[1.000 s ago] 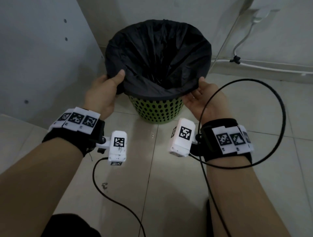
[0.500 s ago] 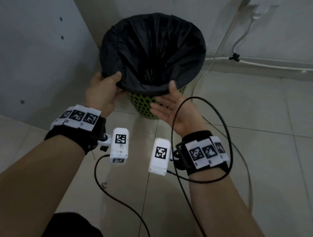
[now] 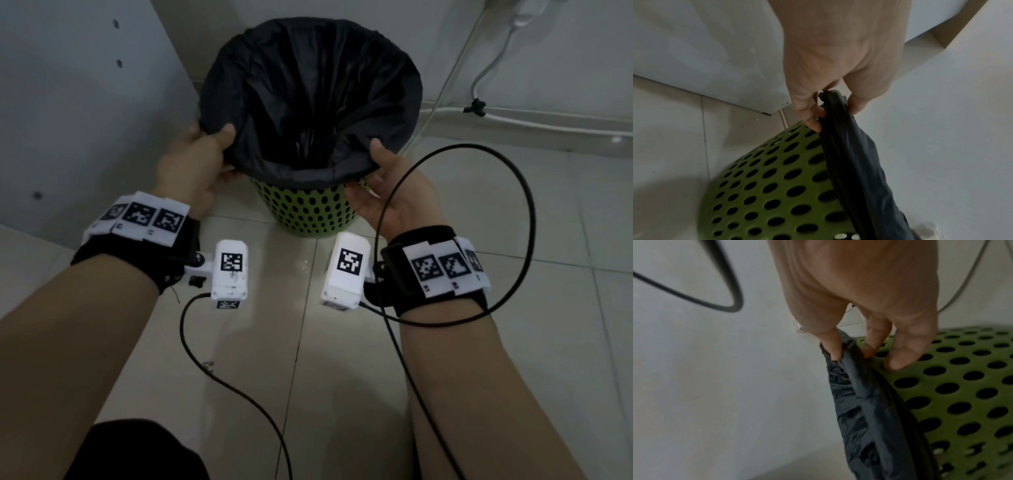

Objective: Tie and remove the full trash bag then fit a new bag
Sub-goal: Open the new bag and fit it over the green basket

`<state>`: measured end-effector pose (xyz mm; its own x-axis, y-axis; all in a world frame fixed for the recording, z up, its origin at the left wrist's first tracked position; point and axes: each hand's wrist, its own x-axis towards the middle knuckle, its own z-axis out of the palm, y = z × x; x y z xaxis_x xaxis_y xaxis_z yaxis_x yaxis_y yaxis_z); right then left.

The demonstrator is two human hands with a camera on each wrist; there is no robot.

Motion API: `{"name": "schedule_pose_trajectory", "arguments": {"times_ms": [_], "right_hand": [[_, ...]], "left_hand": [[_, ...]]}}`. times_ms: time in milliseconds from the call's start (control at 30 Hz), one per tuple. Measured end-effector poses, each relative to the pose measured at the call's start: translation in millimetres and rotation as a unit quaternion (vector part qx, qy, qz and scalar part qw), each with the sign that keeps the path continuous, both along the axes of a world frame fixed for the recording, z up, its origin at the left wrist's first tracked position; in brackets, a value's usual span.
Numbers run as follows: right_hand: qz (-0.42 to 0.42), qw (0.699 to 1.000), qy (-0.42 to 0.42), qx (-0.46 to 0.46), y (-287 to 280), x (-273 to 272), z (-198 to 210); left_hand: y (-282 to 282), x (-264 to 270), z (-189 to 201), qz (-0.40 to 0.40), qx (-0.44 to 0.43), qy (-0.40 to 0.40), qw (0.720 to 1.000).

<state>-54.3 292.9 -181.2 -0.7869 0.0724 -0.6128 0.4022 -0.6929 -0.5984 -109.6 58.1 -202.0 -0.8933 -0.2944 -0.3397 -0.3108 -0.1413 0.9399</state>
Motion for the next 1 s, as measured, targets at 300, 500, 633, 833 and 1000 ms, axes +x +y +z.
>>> {"name": "schedule_pose_trajectory", "arguments": {"times_ms": [300,500,633,833,1000], "right_hand": [[0.003,0.999,-0.034,0.024,-15,8,-1],[0.051,0.995,-0.011,0.084,-1,17,-14],[-0.028,0.998,0.030,-0.047,14,8,-9],[-0.058,0.993,-0.016,-0.099,18,-2,-5],[-0.044,0.994,0.021,-0.098,-7,0,-4]], "left_hand": [[7,6,-13,0.022,0.043,-0.068,0.996],[-11,-10,-4,0.019,0.039,-0.055,0.998],[-4,-13,-1,-0.015,0.043,-0.048,0.998],[3,-4,2,-0.026,0.003,-0.056,0.998],[29,15,-3,-0.058,0.004,-0.051,0.997]]}}
